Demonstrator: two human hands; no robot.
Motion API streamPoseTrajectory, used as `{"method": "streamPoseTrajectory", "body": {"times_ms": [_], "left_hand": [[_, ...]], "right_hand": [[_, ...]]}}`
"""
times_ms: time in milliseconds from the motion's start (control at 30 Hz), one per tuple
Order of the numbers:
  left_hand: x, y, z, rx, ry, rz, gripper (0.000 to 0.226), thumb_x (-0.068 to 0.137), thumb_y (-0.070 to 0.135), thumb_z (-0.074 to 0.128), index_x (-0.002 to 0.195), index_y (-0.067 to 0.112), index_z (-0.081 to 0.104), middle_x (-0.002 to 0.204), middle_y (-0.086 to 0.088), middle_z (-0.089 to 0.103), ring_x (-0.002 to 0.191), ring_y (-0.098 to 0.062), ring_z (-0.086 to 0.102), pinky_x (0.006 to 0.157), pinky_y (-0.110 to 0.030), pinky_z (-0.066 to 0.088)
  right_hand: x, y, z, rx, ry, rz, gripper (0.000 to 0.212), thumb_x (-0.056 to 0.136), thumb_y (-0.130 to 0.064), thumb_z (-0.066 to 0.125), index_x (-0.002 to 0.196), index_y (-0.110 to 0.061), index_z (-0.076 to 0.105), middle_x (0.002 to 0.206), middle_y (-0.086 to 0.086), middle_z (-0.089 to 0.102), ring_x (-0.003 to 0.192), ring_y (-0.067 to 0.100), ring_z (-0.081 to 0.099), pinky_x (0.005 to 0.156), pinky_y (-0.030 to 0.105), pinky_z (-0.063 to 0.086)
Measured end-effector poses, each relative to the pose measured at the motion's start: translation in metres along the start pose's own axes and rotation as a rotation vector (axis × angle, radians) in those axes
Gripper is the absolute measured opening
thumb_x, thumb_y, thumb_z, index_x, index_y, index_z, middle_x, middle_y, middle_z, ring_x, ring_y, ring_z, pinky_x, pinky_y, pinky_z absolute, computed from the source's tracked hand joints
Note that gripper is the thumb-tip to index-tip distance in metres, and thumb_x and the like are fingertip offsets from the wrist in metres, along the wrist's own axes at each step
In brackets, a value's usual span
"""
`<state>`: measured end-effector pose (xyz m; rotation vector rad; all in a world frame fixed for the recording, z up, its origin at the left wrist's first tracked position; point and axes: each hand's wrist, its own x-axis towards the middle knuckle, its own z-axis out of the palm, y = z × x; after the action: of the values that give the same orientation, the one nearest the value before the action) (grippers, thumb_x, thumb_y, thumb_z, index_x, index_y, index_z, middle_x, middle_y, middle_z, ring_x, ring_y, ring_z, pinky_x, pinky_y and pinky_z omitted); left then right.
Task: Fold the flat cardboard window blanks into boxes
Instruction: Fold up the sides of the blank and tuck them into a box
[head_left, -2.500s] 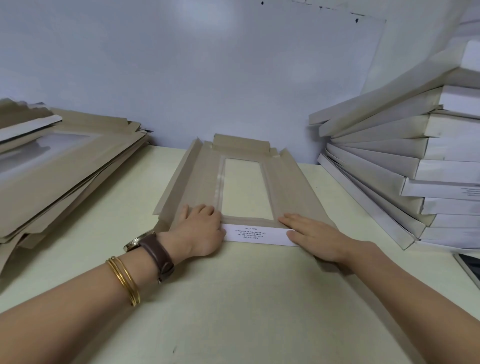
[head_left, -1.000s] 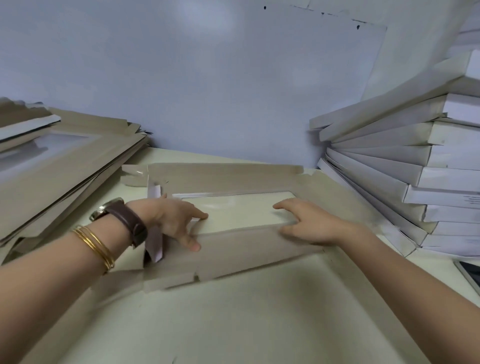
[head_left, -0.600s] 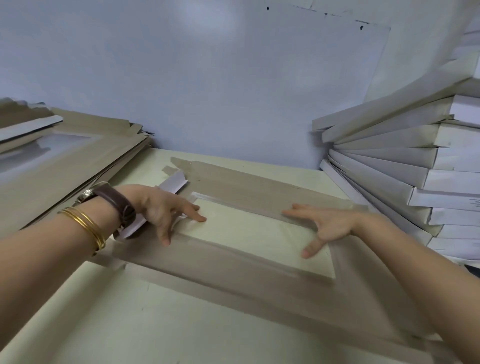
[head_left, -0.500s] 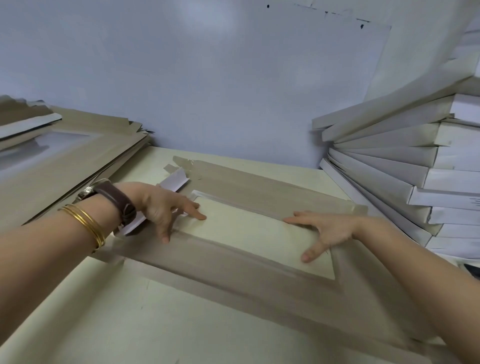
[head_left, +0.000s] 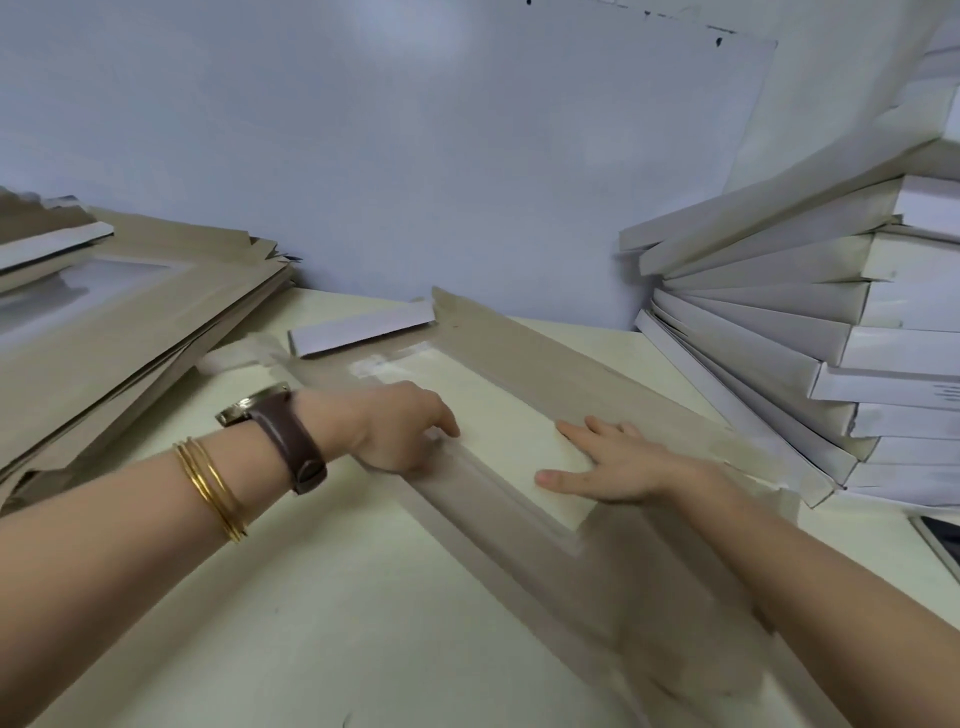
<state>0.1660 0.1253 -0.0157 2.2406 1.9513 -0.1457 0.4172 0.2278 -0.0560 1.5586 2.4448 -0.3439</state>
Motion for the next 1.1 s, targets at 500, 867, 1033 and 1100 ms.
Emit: {"method": "streamPoseTrajectory", "body": {"times_ms": [500, 867, 1033, 1100], "left_hand": [[-0.006, 0.042, 0.018, 0.007, -0.167, -0.075, 0.066, 0.097, 0.061, 0.025, 0.125, 0.009, 0.055, 0.133, -0.010, 0.051, 0.123, -0.028, 0.048, 0.103, -0.036, 0.037], [0.017, -0.001, 0.038, -0.034, -0.118, -0.101, 0.071, 0.101, 0.053, 0.022, 0.154, 0.013, -0.004, 0.162, -0.002, -0.009, 0.149, -0.020, -0.008, 0.120, -0.032, -0.001], [0.026, -0.006, 0.046, -0.077, -0.088, -0.134, 0.070, 0.101, 0.054, 0.020, 0.154, 0.016, -0.006, 0.161, 0.000, -0.012, 0.148, -0.020, -0.011, 0.121, -0.036, -0.002], [0.029, -0.007, 0.047, -0.089, -0.069, -0.145, 0.070, 0.101, 0.053, 0.021, 0.154, 0.015, -0.006, 0.162, -0.001, -0.011, 0.148, -0.021, -0.011, 0.121, -0.038, -0.002]], "right_hand": [[0.006, -0.070, -0.003, -0.171, 0.122, 0.322, 0.105, 0.080, -0.085, 0.011, 0.146, -0.006, 0.032, 0.140, 0.019, 0.042, 0.130, 0.034, 0.033, 0.097, 0.051, 0.043], [0.007, -0.031, 0.002, -0.042, 0.202, 0.085, 0.065, 0.092, -0.068, 0.020, 0.130, -0.024, 0.050, 0.135, 0.015, 0.048, 0.129, 0.035, 0.031, 0.096, 0.045, 0.035], [0.004, -0.015, 0.003, 0.028, 0.216, -0.018, 0.056, 0.096, -0.058, 0.033, 0.139, -0.023, 0.045, 0.140, 0.007, 0.048, 0.129, 0.032, 0.034, 0.102, 0.039, 0.032], [0.005, -0.011, 0.001, 0.108, 0.223, -0.055, 0.053, 0.096, -0.054, 0.040, 0.136, -0.019, 0.049, 0.136, 0.007, 0.052, 0.127, 0.030, 0.040, 0.100, 0.036, 0.034]]}}
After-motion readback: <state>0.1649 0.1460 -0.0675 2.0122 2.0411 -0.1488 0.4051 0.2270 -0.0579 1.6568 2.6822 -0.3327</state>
